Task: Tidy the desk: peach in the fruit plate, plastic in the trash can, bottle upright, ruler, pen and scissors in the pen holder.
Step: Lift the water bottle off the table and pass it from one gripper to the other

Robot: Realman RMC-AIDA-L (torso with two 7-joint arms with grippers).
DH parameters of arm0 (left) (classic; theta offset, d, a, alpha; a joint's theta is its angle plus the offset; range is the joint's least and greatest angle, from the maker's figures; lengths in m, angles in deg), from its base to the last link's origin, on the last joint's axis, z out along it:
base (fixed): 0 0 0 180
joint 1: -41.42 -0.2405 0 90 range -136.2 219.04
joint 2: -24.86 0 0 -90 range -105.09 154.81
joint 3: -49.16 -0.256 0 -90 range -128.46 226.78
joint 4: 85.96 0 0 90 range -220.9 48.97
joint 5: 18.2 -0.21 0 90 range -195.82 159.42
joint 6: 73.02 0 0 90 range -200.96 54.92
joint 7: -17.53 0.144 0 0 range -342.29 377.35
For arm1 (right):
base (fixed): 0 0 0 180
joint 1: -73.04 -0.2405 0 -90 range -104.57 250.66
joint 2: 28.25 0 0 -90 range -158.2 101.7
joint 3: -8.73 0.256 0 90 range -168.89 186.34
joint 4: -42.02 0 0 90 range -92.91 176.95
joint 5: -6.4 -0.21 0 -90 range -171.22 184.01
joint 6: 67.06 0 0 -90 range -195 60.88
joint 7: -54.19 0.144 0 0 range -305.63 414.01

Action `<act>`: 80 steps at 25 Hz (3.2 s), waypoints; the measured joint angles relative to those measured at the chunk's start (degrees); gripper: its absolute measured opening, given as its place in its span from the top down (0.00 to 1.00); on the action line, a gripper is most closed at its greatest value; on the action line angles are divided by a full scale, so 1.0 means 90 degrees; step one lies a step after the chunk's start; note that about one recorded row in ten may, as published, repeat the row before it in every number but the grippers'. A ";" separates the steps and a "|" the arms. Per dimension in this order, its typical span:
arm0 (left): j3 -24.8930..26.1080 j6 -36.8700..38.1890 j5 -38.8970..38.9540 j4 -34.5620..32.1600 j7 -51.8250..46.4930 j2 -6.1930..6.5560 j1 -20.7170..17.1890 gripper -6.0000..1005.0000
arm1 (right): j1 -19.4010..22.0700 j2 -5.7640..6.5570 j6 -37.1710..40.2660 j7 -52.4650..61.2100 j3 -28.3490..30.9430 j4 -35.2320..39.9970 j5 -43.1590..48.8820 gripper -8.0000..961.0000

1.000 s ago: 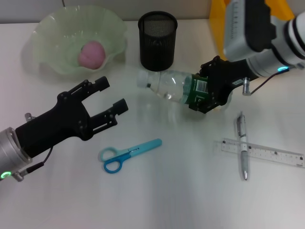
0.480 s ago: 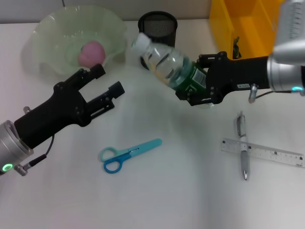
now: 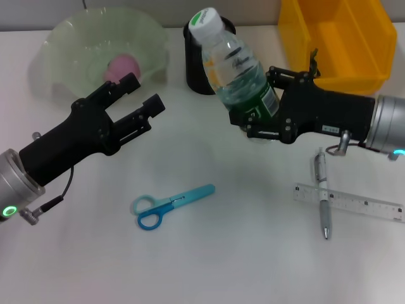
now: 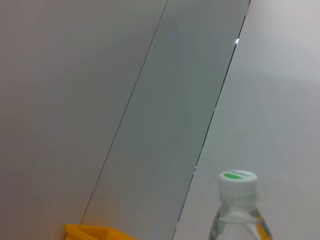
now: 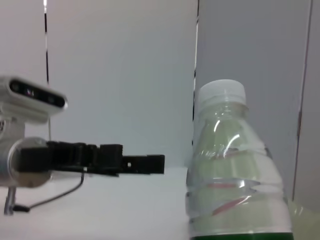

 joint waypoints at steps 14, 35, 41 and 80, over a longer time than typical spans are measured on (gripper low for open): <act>0.0027 0.0071 0.0096 0.0042 -0.0375 -0.0020 0.0177 0.20 | -0.0404 -0.0067 0.0379 -0.2370 -0.0027 -0.2453 -0.1721 0.19; 0.0032 0.0007 0.0087 0.0318 -0.0043 -0.0059 0.0352 0.20 | -0.0936 -0.0083 0.0242 -0.2410 -0.0551 -0.3019 -0.1692 0.19; 0.0033 0.0001 0.0088 0.0387 0.0008 -0.0067 0.0437 0.20 | -0.1067 -0.0083 0.0239 -0.2413 -0.0607 -0.3170 -0.1682 0.19; -0.0006 0.0039 0.0136 0.0795 0.0282 -0.0068 0.0713 0.20 | -0.1128 -0.0083 0.0242 -0.2414 -0.0978 -0.3266 -0.1670 0.18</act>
